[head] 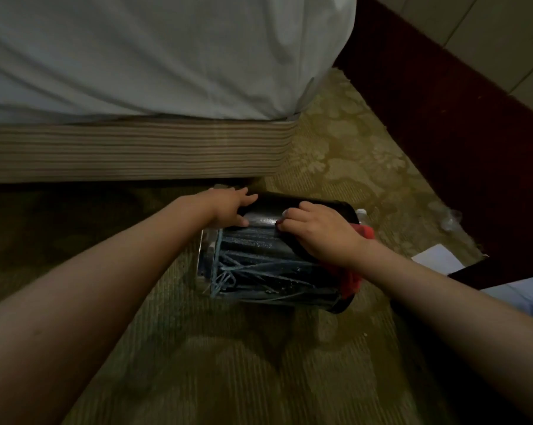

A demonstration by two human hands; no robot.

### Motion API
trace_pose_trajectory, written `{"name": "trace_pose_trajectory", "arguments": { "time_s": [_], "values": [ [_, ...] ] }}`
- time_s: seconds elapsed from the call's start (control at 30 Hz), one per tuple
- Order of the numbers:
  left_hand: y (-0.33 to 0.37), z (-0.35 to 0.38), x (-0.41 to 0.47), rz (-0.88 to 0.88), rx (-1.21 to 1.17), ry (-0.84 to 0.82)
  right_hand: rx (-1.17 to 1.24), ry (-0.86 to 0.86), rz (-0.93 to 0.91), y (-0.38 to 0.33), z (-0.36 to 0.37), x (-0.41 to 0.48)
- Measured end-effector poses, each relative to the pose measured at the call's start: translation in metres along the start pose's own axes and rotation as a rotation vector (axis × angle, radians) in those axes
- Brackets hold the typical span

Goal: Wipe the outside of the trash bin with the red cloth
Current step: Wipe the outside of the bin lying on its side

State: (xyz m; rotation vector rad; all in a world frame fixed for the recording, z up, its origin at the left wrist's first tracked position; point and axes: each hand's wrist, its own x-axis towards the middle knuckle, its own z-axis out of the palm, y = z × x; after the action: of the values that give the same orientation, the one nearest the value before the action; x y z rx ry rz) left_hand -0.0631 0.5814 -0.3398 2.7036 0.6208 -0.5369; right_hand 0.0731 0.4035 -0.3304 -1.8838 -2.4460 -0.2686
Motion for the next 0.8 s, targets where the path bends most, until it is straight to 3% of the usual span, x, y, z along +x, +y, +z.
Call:
{"name": "trace_pose_trajectory", "arguments": {
  "time_s": [0.27, 0.6, 0.8],
  "values": [
    [-0.004, 0.0, -0.004, 0.015, -0.017, 0.07, 0.003, -0.023, -0.009, 0.012, 0.012, -0.095],
    [-0.005, -0.005, -0.002, -0.026, -0.053, 0.039, -0.024, 0.065, -0.099, -0.007, 0.009, 0.017],
    [-0.016, -0.009, -0.005, -0.037, -0.141, 0.034, -0.028, -0.034, -0.113, 0.008, 0.009, -0.06]
  ]
}}
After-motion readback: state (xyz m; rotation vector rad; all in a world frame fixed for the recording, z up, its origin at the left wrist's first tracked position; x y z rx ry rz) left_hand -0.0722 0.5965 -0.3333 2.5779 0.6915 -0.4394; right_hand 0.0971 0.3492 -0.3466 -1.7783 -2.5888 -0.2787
